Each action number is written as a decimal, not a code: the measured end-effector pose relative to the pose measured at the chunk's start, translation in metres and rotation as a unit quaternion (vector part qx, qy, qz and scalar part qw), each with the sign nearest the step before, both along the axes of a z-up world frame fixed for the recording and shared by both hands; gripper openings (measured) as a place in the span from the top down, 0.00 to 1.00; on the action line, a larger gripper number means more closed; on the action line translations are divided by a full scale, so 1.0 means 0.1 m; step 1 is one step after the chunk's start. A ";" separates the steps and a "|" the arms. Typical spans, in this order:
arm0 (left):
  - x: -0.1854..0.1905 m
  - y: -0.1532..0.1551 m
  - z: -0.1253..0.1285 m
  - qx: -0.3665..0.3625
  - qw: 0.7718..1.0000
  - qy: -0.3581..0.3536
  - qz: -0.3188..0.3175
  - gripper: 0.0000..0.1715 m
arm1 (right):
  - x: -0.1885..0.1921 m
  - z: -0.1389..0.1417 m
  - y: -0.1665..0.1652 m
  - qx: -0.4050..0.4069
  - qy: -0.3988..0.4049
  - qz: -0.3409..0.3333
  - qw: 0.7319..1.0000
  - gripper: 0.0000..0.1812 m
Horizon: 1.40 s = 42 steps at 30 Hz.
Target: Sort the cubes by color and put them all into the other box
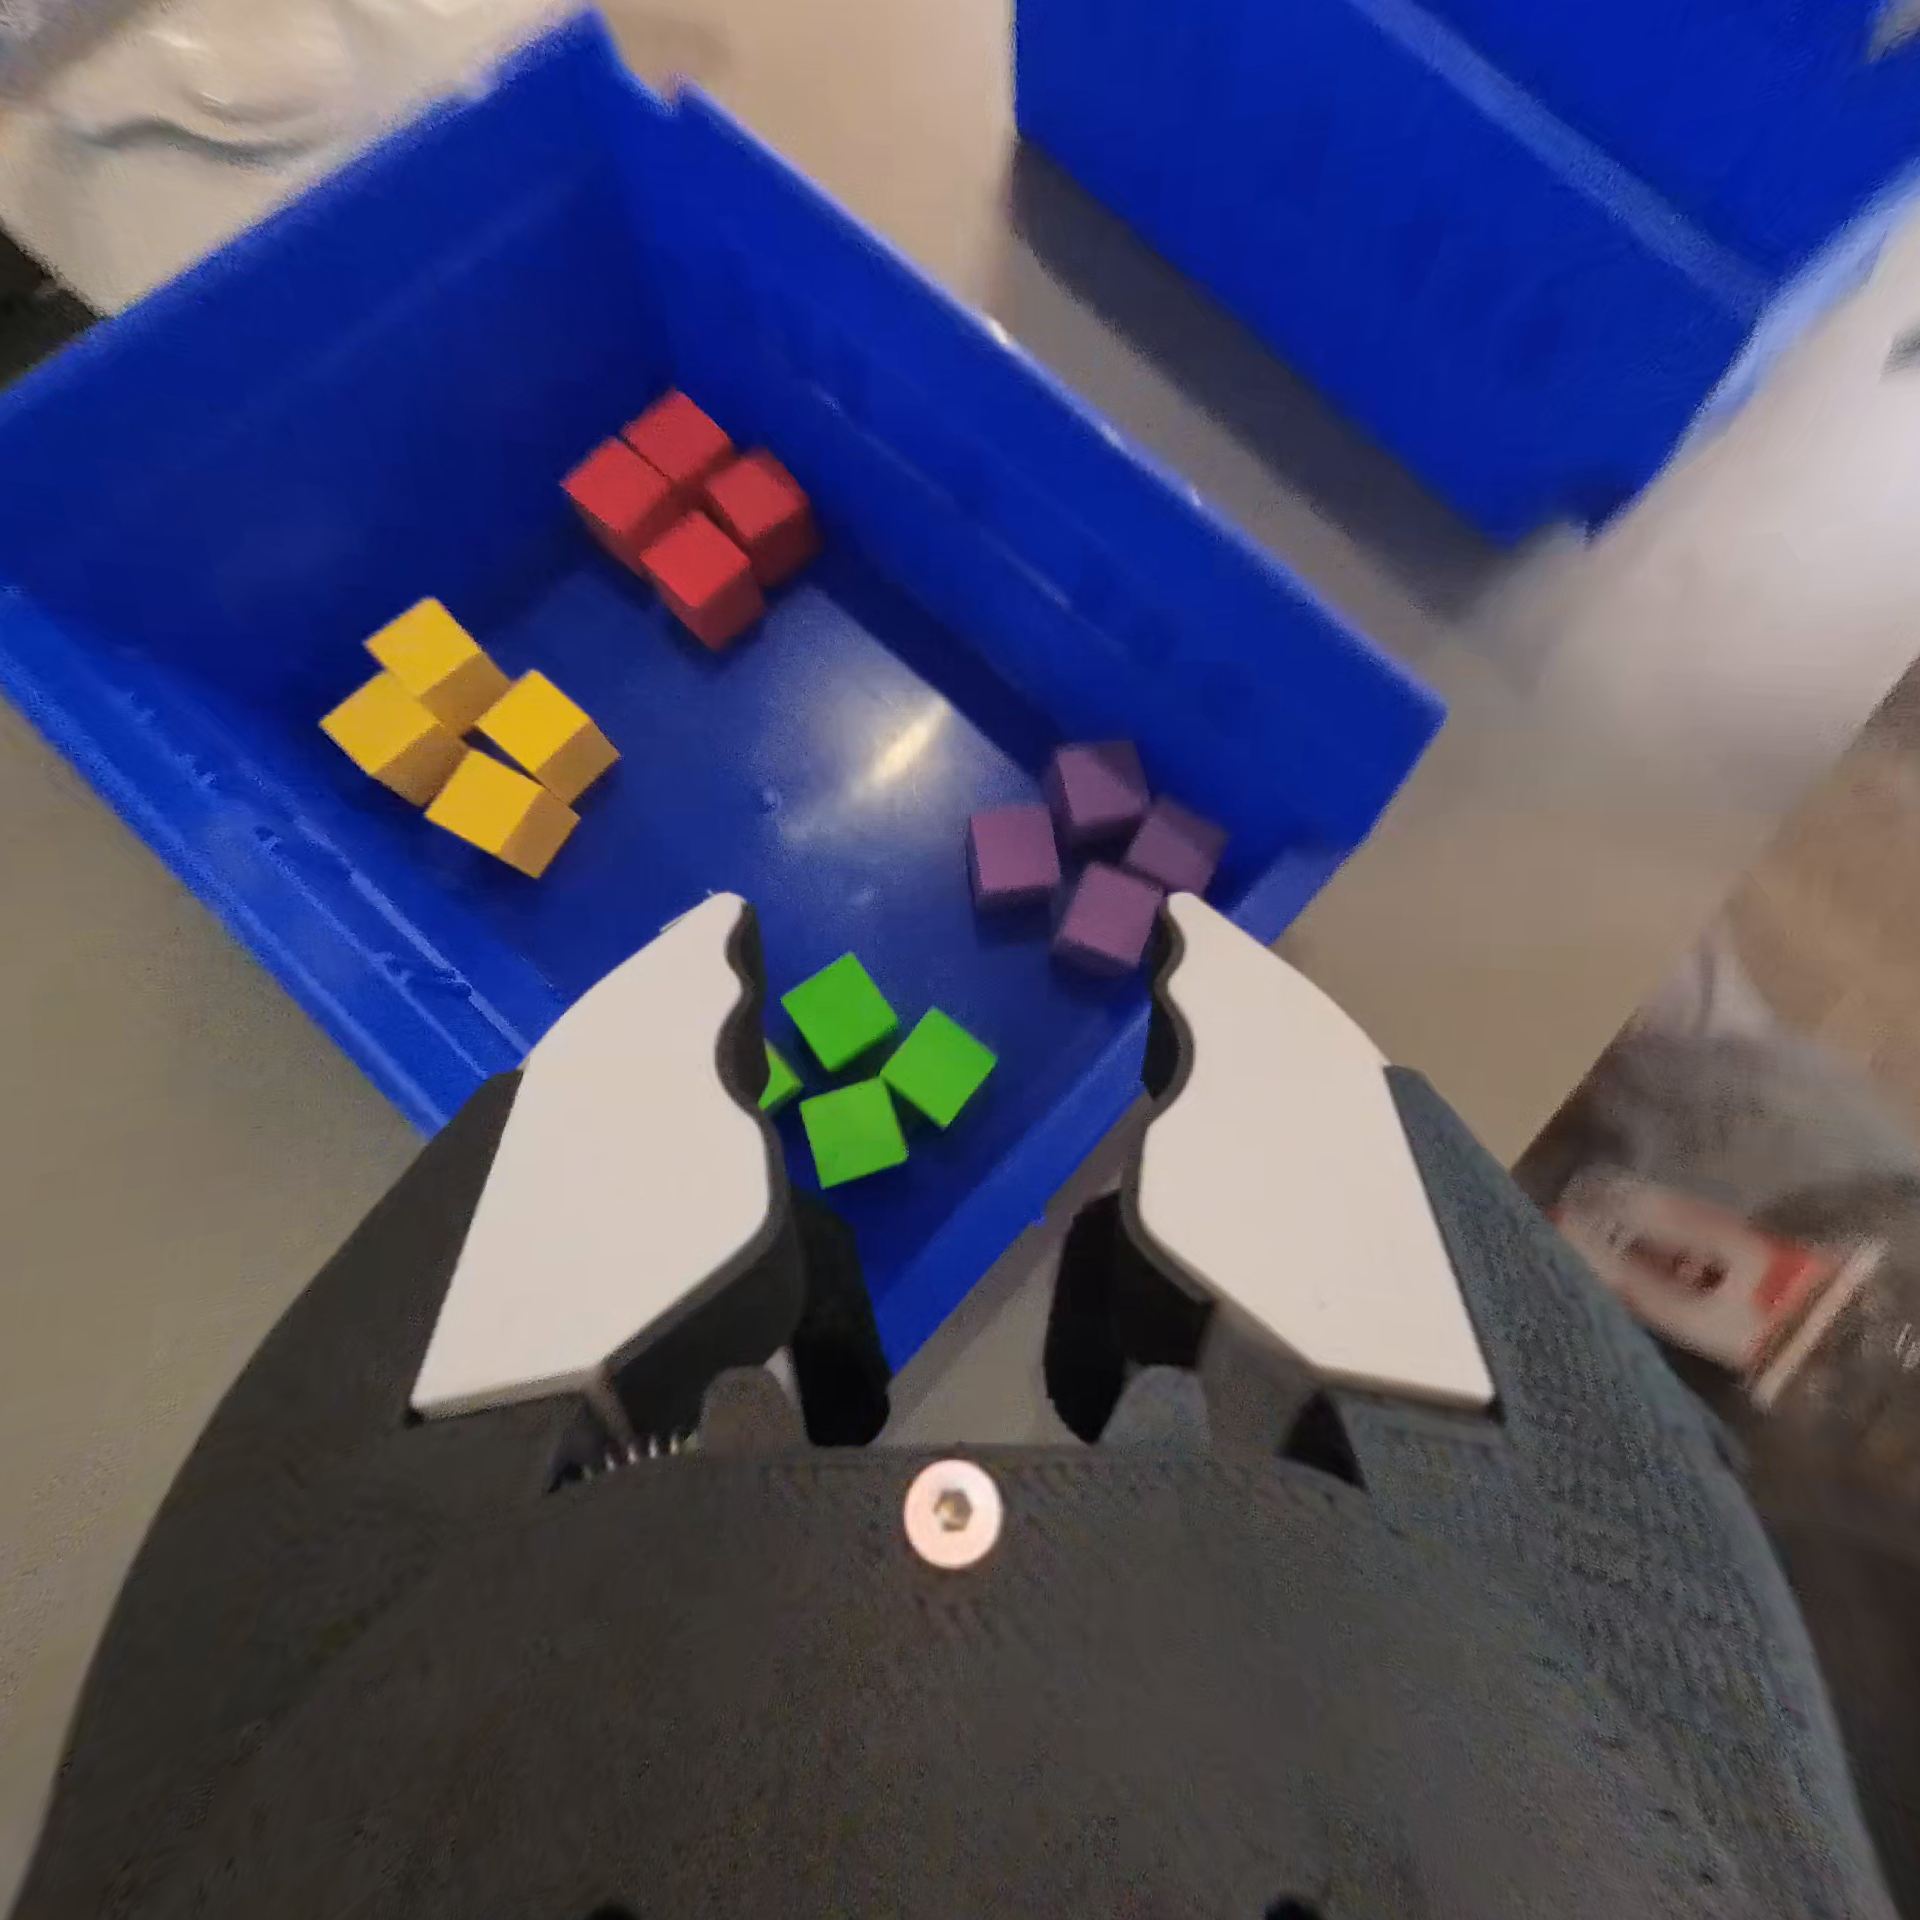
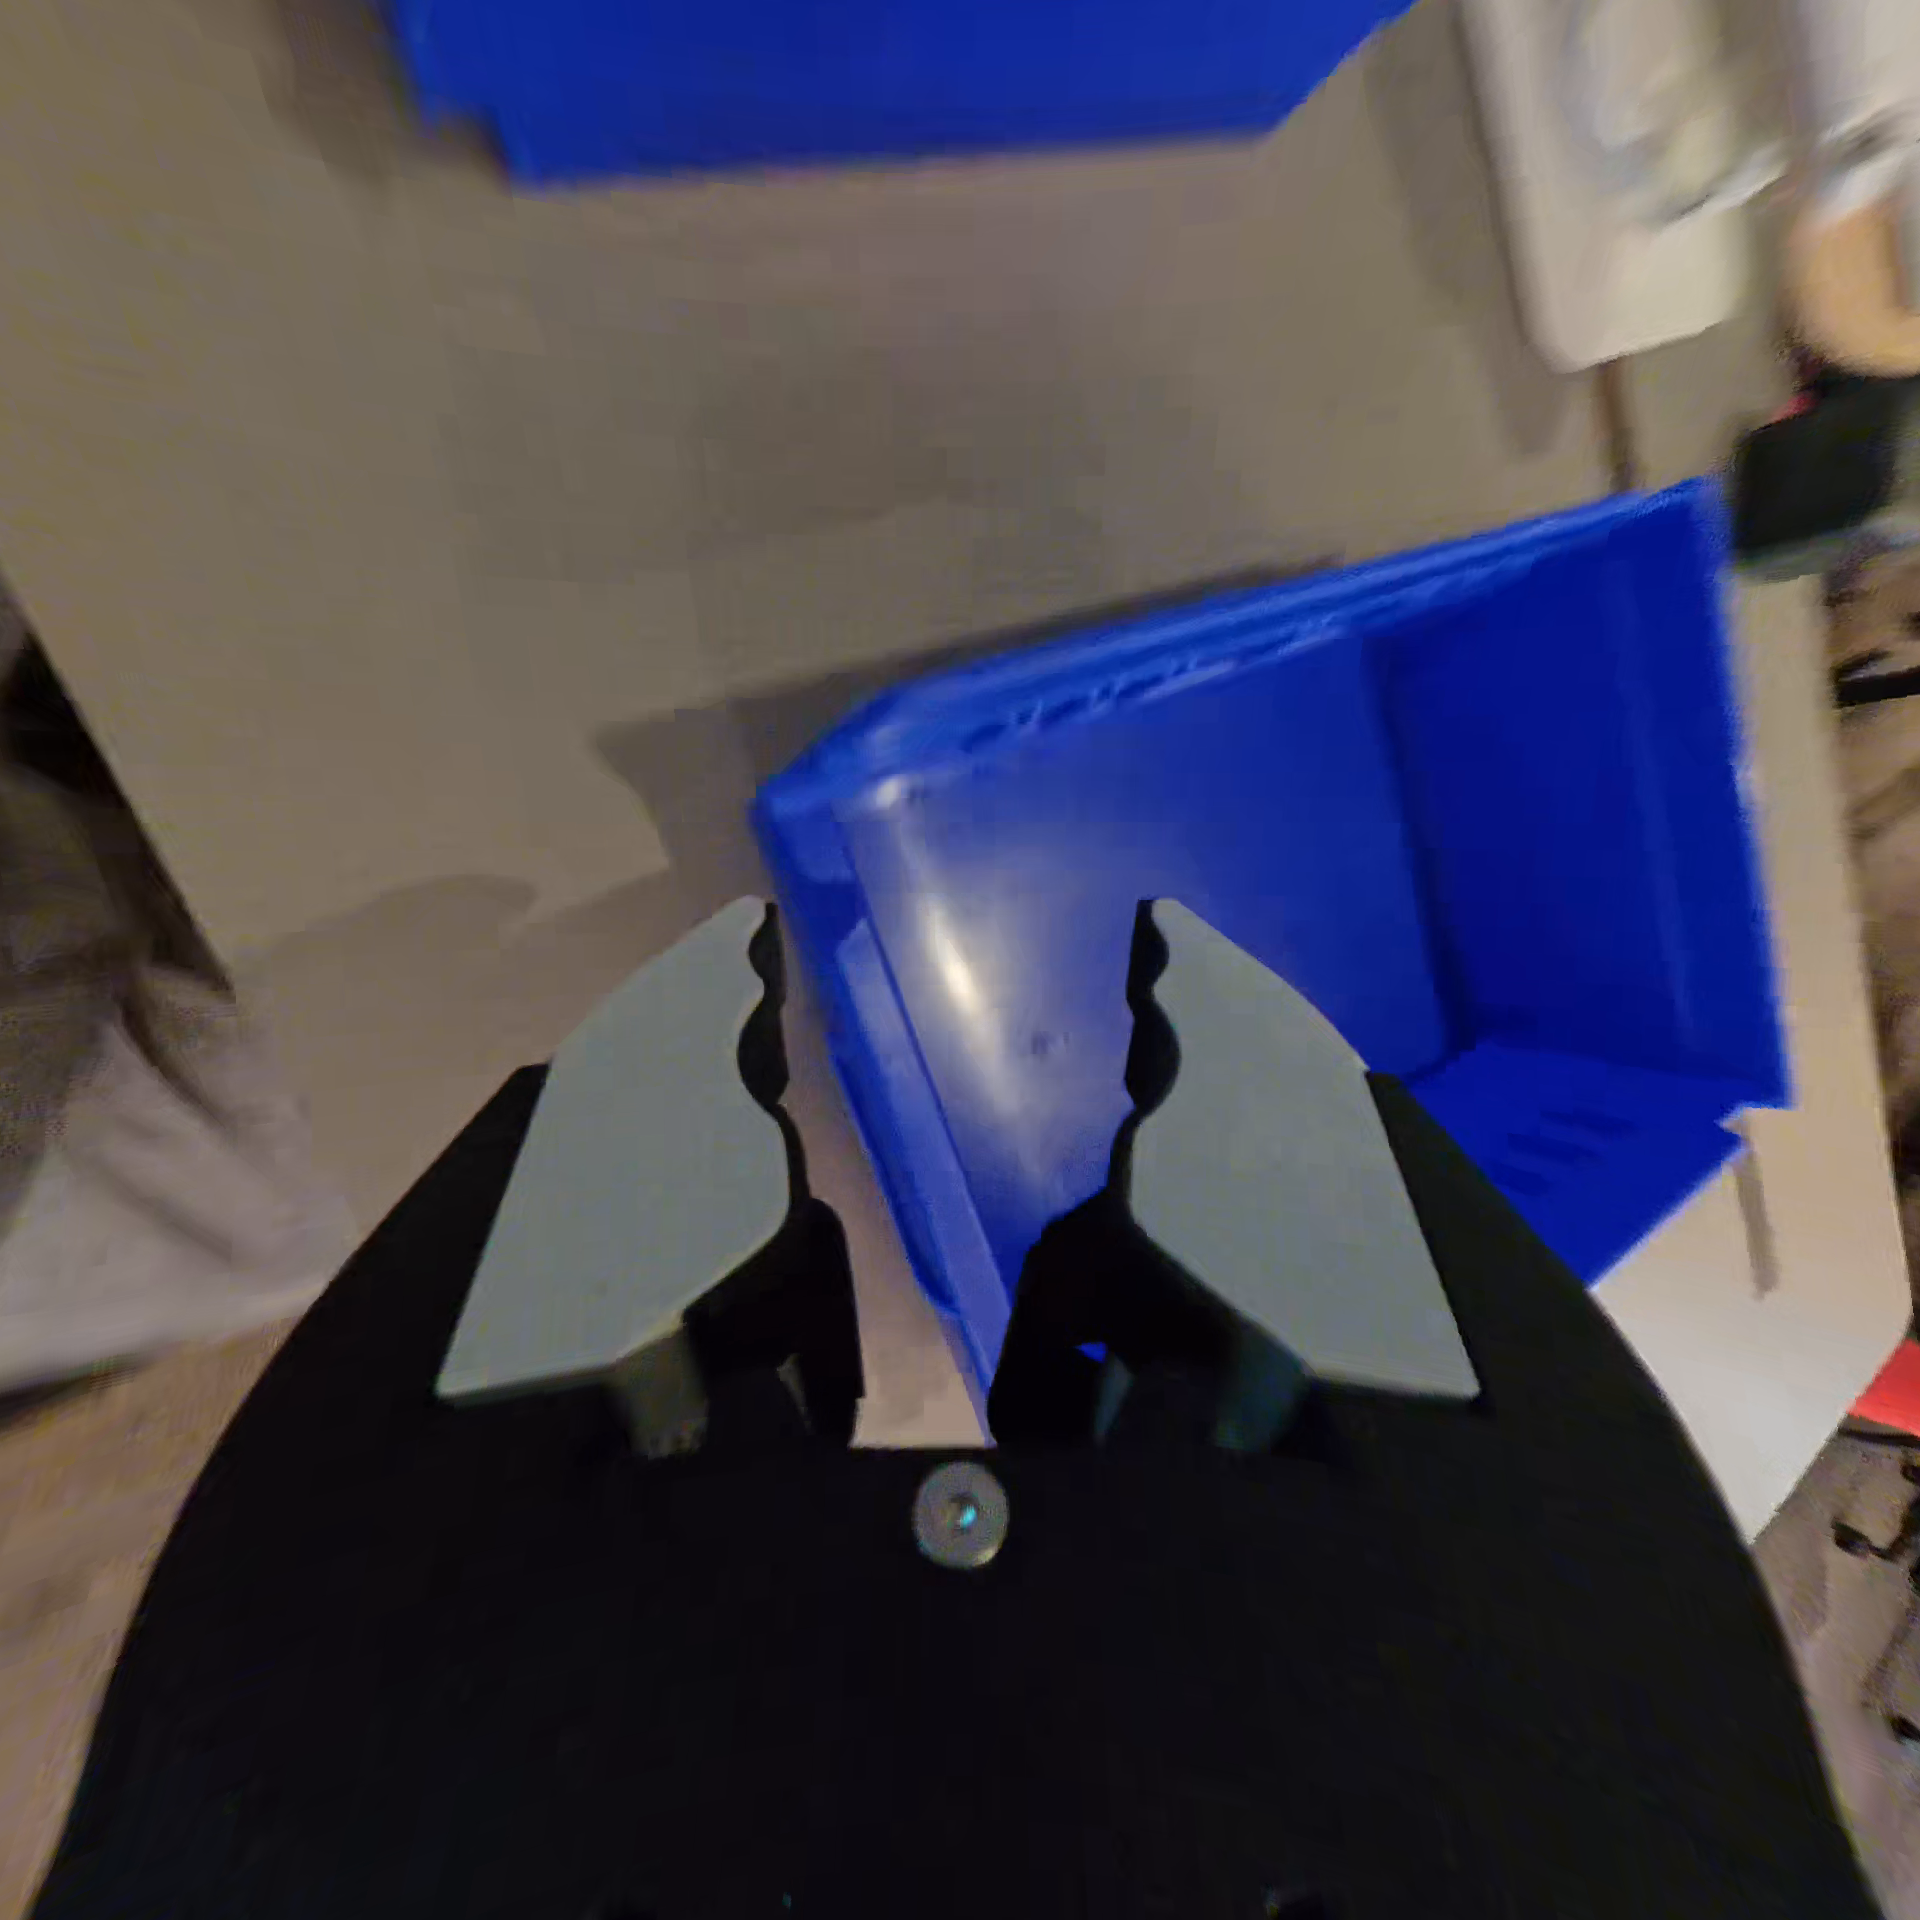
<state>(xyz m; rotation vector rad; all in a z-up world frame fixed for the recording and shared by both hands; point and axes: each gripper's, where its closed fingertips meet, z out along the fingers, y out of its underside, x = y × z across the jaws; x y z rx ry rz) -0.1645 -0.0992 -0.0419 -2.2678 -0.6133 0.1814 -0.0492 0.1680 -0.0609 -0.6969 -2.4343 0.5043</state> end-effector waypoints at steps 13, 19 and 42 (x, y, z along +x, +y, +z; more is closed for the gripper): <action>0.23 -0.52 0.52 0.209 0.909 0.282 0.224 0.55 | 0.33 0.82 0.14 -0.325 0.361 -0.215 0.847 0.68; 0.16 -0.70 0.39 0.153 0.883 0.341 0.285 0.46 | 0.50 0.65 0.47 -0.349 0.356 -0.273 0.823 0.67; 0.33 -0.29 -0.13 0.091 0.951 0.208 0.211 0.56 | 0.35 0.43 0.65 -0.241 0.294 -0.283 0.880 0.63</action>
